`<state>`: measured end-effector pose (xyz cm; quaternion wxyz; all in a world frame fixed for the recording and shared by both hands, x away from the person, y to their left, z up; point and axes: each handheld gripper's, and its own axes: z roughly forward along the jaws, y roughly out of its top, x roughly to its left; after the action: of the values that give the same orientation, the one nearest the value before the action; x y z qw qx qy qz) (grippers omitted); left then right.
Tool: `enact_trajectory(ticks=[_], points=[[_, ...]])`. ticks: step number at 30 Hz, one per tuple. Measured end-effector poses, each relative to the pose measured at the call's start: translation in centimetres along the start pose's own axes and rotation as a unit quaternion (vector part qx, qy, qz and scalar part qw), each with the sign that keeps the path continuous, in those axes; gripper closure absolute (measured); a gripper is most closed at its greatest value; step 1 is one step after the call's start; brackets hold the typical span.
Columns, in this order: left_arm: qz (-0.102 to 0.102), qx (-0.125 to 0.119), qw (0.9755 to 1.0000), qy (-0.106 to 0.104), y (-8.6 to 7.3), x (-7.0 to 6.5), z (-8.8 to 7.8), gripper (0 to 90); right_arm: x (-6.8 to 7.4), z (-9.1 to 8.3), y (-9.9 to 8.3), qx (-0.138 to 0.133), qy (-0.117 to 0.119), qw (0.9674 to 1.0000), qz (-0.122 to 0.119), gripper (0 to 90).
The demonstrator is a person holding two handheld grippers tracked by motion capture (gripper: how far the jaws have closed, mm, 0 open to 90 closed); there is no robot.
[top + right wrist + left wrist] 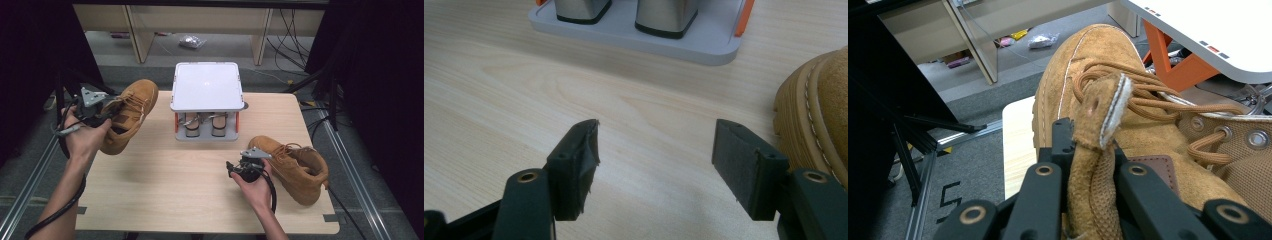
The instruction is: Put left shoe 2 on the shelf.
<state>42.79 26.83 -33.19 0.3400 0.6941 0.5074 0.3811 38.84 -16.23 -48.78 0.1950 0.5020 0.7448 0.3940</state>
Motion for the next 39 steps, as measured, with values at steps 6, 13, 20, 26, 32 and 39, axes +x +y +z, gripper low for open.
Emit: enact_trajectory(ticks=[6, 13, 20, 26, 32, 39], points=[[0.001, 0.002, 1.0, 0.001, 0.3, 0.0, 0.4, 83.8, 0.1, -0.1, 0.0, 0.007, -0.005, 1.0, 0.002, 35.9], [-0.002, 0.001, 1.0, 0.003, 0.5, -0.1, 0.9, 83.8, 0.1, -0.1, 0.0, 0.007, -0.005, 1.0, 0.004, 35.8], [-0.006, -0.007, 0.9999, 0.007, 0.9, -0.3, 1.3, 83.8, 0.2, -0.1, 0.0, 0.007, -0.001, 1.0, 0.006, 35.8], [-0.004, -0.009, 0.9999, 0.008, 1.6, -0.5, 1.7, 83.8, 0.2, 0.0, -0.1, 0.006, -0.003, 1.0, -0.001, 35.7], [-0.005, -0.012, 0.9999, 0.006, 2.1, -0.7, 2.0, 83.8, 0.2, 0.0, -0.1, 0.006, -0.004, 1.0, -0.001, 35.8], [-0.006, -0.014, 0.9999, 0.008, 2.7, -0.9, 2.5, 83.8, 0.0, -0.1, -0.1, 0.001, -0.01, 0.9999, -0.012, 35.7]])
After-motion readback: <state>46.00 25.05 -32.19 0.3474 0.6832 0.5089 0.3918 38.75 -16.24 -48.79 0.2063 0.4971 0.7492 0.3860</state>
